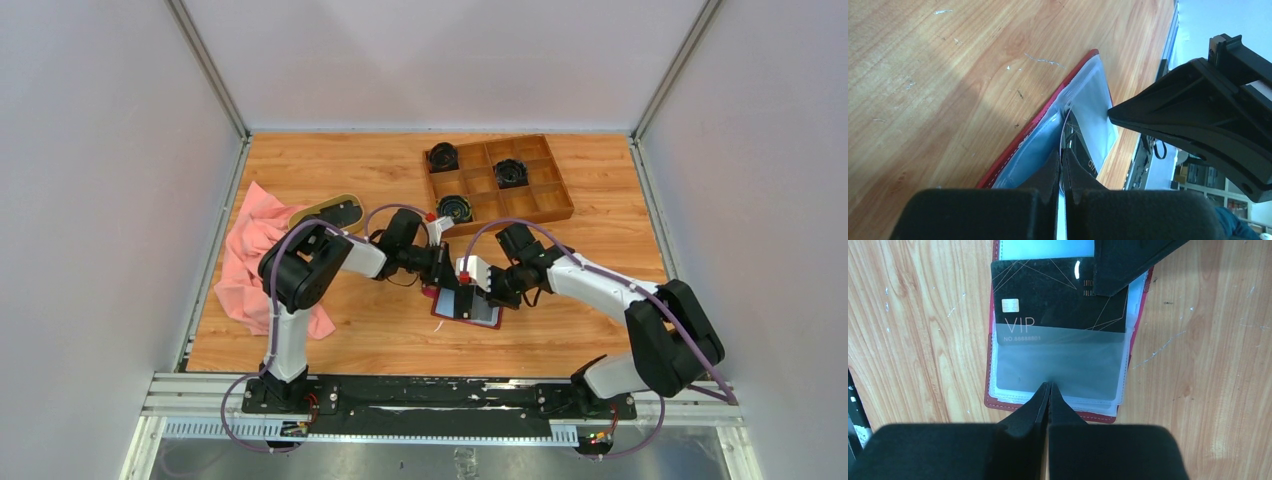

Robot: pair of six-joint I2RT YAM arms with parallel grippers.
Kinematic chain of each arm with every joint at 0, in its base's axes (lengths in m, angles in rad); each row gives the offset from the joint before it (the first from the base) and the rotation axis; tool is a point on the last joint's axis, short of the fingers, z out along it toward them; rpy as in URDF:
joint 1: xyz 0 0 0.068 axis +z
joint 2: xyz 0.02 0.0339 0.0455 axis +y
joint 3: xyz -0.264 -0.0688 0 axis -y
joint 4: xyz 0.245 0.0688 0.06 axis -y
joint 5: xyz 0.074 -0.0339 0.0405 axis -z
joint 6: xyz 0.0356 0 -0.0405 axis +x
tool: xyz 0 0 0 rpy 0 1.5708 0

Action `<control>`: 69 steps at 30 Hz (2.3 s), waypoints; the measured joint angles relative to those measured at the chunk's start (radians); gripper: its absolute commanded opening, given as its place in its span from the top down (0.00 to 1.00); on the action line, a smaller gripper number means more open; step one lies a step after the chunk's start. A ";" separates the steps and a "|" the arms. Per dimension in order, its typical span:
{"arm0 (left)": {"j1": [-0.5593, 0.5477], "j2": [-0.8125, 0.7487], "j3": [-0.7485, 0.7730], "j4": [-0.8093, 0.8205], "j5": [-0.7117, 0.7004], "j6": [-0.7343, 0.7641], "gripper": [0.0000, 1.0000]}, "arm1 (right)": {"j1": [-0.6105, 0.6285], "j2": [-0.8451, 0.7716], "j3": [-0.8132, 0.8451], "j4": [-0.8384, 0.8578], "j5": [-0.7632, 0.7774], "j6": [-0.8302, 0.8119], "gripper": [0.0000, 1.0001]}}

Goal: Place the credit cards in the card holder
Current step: Insert the credit card into the card holder.

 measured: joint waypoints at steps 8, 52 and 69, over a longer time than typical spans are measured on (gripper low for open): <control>-0.018 0.022 0.045 -0.031 0.002 -0.001 0.96 | 0.009 0.003 0.003 0.003 0.012 0.001 1.00; -0.062 -0.404 -0.149 -0.106 -0.351 0.060 0.49 | -0.102 -0.051 0.119 -0.170 -0.096 0.032 0.91; -0.211 -0.405 -0.214 -0.122 -0.569 -0.015 0.44 | -0.232 0.151 0.199 -0.234 -0.105 0.121 0.94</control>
